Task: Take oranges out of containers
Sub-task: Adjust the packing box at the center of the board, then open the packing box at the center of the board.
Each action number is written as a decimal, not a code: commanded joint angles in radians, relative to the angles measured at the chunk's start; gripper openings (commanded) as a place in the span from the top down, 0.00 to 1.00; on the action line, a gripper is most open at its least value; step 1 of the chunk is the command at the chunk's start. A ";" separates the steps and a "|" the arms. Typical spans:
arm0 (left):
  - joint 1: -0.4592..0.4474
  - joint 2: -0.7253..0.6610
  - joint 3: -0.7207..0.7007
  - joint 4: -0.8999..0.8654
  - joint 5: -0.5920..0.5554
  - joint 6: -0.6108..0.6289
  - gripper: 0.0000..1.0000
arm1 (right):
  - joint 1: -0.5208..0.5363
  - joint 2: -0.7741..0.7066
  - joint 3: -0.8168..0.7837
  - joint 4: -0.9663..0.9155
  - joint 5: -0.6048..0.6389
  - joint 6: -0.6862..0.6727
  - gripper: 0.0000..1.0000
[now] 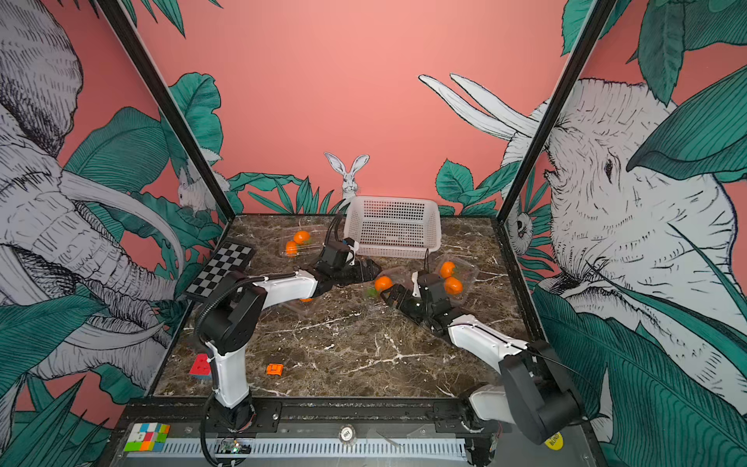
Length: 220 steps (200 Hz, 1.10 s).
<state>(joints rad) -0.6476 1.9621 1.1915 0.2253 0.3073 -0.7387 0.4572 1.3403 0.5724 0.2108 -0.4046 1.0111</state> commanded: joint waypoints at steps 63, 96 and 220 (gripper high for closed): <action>-0.004 -0.106 -0.222 0.325 0.055 -0.197 0.01 | -0.056 0.147 0.164 0.044 -0.070 -0.101 0.01; -0.004 -0.136 -0.229 0.245 0.015 -0.156 0.01 | -0.065 0.107 0.142 0.023 -0.070 -0.096 0.01; -0.003 -0.104 -0.199 0.276 0.018 -0.190 0.01 | -0.066 0.132 0.042 0.276 -0.115 0.119 0.01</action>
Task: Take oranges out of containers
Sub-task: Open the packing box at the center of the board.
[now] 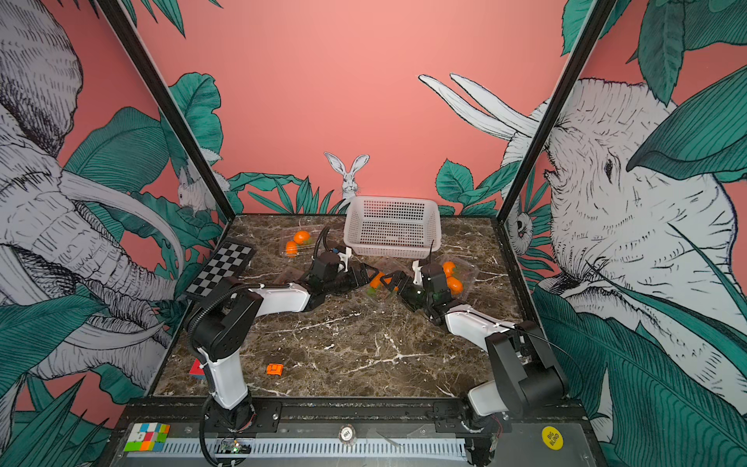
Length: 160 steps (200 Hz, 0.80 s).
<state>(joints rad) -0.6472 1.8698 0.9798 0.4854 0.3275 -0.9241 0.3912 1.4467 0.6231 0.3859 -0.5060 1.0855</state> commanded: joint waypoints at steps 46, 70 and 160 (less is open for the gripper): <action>-0.003 -0.010 0.008 0.014 -0.001 0.000 0.01 | 0.000 0.052 -0.030 0.186 -0.015 0.096 0.01; -0.004 -0.010 0.007 0.015 0.001 -0.004 0.01 | 0.000 0.066 -0.030 0.228 -0.026 0.121 0.01; -0.021 0.010 -0.003 0.057 0.004 -0.044 0.01 | 0.001 0.134 -0.055 0.461 -0.044 0.258 0.07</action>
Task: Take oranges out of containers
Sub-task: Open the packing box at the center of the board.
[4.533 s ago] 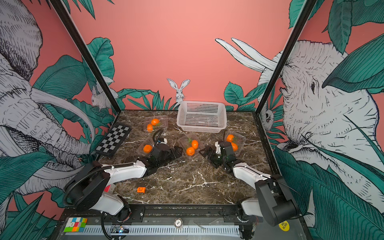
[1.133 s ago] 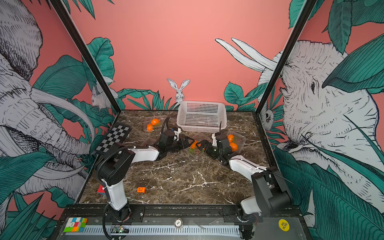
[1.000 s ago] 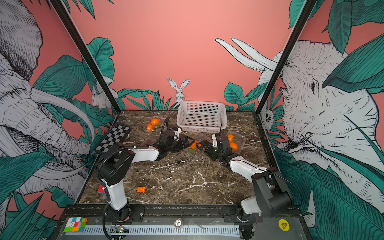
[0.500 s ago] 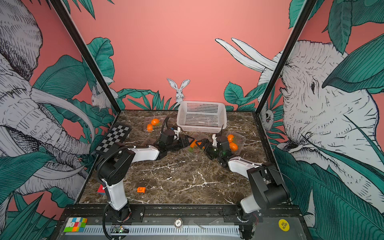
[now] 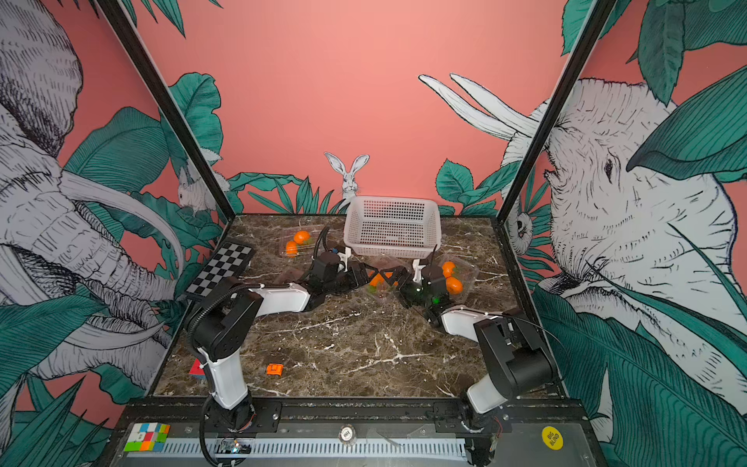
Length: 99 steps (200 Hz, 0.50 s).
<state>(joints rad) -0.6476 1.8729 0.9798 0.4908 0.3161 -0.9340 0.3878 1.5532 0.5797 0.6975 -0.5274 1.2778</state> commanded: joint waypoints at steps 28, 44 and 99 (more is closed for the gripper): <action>-0.034 0.012 -0.005 0.079 0.009 -0.063 0.01 | 0.015 0.040 -0.012 0.199 -0.023 0.092 0.14; -0.041 0.020 -0.009 0.102 0.006 -0.086 0.01 | 0.023 0.079 -0.011 0.239 -0.023 0.126 0.17; -0.045 0.025 -0.020 0.144 -0.004 -0.134 0.01 | 0.036 0.119 -0.021 0.325 -0.035 0.166 0.29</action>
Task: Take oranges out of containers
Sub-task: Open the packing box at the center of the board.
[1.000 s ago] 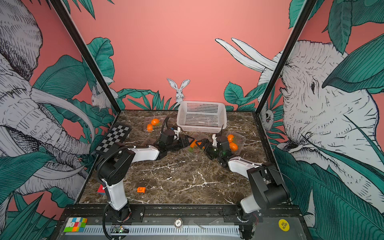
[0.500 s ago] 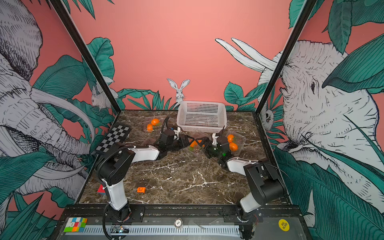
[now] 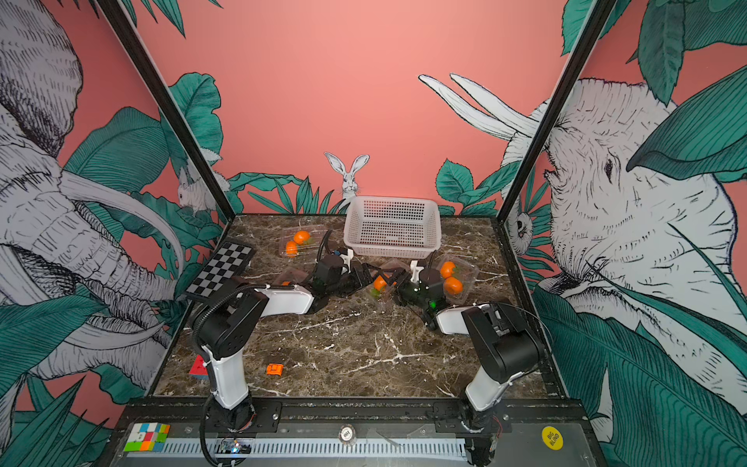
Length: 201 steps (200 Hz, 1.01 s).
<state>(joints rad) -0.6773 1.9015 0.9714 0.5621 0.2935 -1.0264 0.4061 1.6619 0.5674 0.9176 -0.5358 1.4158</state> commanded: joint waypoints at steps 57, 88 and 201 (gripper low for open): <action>0.035 -0.050 -0.045 0.017 0.015 -0.041 0.01 | 0.017 -0.002 -0.050 0.126 0.017 0.073 0.42; 0.076 -0.125 -0.067 -0.078 0.001 0.005 0.01 | 0.017 0.002 -0.066 0.125 0.062 0.142 0.50; 0.046 -0.223 -0.380 0.240 -0.070 -0.122 0.04 | 0.007 0.016 0.031 0.054 0.121 0.245 0.61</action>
<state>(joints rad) -0.5953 1.6642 0.6571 0.6434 0.2691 -1.0832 0.4168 1.6714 0.5716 0.9730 -0.4255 1.6516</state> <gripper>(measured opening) 0.961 0.396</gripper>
